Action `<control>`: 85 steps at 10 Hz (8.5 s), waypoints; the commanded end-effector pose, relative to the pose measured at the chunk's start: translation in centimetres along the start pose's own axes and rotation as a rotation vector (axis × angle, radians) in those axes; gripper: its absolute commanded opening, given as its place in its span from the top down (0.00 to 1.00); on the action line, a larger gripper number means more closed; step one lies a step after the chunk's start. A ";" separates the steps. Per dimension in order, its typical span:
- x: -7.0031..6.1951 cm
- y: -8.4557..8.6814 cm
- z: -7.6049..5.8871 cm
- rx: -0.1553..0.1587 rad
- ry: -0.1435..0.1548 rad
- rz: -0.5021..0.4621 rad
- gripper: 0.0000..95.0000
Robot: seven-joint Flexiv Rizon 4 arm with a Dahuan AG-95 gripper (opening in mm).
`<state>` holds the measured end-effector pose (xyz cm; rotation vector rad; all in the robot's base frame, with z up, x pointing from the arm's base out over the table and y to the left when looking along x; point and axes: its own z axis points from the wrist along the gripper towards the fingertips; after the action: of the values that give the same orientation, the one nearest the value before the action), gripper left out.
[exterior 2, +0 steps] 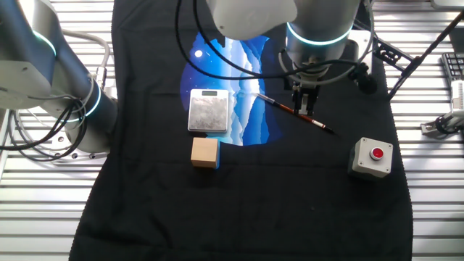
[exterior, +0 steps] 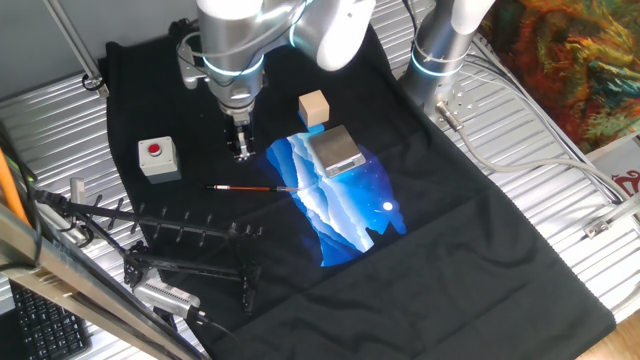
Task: Place the brush on the pen rack
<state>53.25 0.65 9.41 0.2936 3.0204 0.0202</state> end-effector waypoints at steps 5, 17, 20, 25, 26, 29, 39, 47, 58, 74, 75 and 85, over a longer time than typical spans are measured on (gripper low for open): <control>-1.7 0.8 2.3 -0.006 -0.008 0.051 1.00; -2.2 1.4 5.3 0.007 -0.017 0.063 1.00; -2.2 1.4 5.3 0.009 -0.019 0.063 1.00; -1.9 1.7 6.0 0.007 -0.036 0.062 0.80; -1.8 1.7 6.0 0.007 -0.040 0.062 0.80; -1.7 2.0 6.2 0.009 -0.045 0.061 0.80; -1.2 2.0 7.4 0.002 -0.058 0.062 0.80; -1.2 2.1 7.4 0.006 -0.043 0.058 0.80; -1.2 2.1 7.4 0.017 -0.013 0.007 0.80; -1.3 2.1 7.4 0.004 -0.017 0.063 0.80; -1.3 2.1 7.4 0.004 -0.017 0.063 0.80; -1.7 2.0 8.2 -0.011 -0.016 0.065 0.80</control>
<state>56.20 2.30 1.40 0.3889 2.9930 0.0377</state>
